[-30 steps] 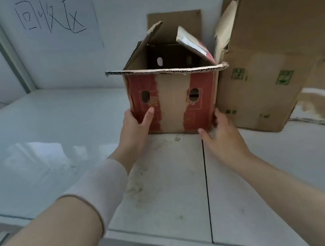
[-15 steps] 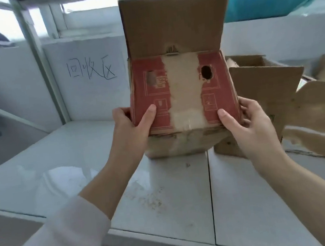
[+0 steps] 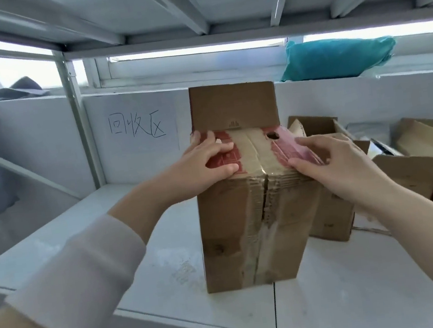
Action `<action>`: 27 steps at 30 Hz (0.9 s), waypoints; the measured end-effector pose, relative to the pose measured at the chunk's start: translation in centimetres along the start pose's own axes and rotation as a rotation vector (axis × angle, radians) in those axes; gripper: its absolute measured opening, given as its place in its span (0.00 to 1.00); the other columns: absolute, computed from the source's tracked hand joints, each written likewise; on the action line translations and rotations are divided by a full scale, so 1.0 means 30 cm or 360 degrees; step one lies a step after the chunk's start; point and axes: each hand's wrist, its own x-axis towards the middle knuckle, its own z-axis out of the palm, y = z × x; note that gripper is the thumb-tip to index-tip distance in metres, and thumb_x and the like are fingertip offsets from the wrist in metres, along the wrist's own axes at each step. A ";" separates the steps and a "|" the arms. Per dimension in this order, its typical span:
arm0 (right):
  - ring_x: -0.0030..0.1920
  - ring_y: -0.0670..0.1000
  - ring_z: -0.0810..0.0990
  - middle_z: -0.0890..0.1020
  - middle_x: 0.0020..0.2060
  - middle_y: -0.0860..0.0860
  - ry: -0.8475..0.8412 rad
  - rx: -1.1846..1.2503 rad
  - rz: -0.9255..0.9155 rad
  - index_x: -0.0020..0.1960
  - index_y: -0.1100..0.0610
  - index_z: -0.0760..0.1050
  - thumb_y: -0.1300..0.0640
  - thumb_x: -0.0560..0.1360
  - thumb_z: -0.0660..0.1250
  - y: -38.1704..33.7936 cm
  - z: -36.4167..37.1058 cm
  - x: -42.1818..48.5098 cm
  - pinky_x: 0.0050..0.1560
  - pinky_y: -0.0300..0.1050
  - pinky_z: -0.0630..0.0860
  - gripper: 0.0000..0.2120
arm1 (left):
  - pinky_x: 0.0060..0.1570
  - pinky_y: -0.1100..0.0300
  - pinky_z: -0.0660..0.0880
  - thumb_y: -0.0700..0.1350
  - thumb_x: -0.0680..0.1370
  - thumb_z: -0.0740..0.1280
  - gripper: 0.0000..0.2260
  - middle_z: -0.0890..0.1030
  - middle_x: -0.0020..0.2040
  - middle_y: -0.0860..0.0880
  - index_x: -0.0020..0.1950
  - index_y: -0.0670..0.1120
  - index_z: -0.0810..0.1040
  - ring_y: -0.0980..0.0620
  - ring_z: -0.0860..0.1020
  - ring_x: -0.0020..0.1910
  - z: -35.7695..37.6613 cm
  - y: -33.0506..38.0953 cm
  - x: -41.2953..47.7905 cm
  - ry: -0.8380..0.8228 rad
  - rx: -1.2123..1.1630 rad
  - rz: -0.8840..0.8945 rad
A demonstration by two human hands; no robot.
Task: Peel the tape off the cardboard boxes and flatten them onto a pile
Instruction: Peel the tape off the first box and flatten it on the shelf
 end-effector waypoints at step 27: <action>0.51 0.40 0.68 0.72 0.44 0.41 -0.0947 -0.0088 -0.1049 0.48 0.35 0.78 0.52 0.73 0.66 -0.118 0.009 0.180 0.62 0.46 0.60 0.11 | 0.71 0.61 0.44 0.53 0.76 0.65 0.30 0.50 0.76 0.60 0.76 0.55 0.56 0.66 0.43 0.73 0.002 -0.052 0.044 -0.0108 -0.0262 -0.0128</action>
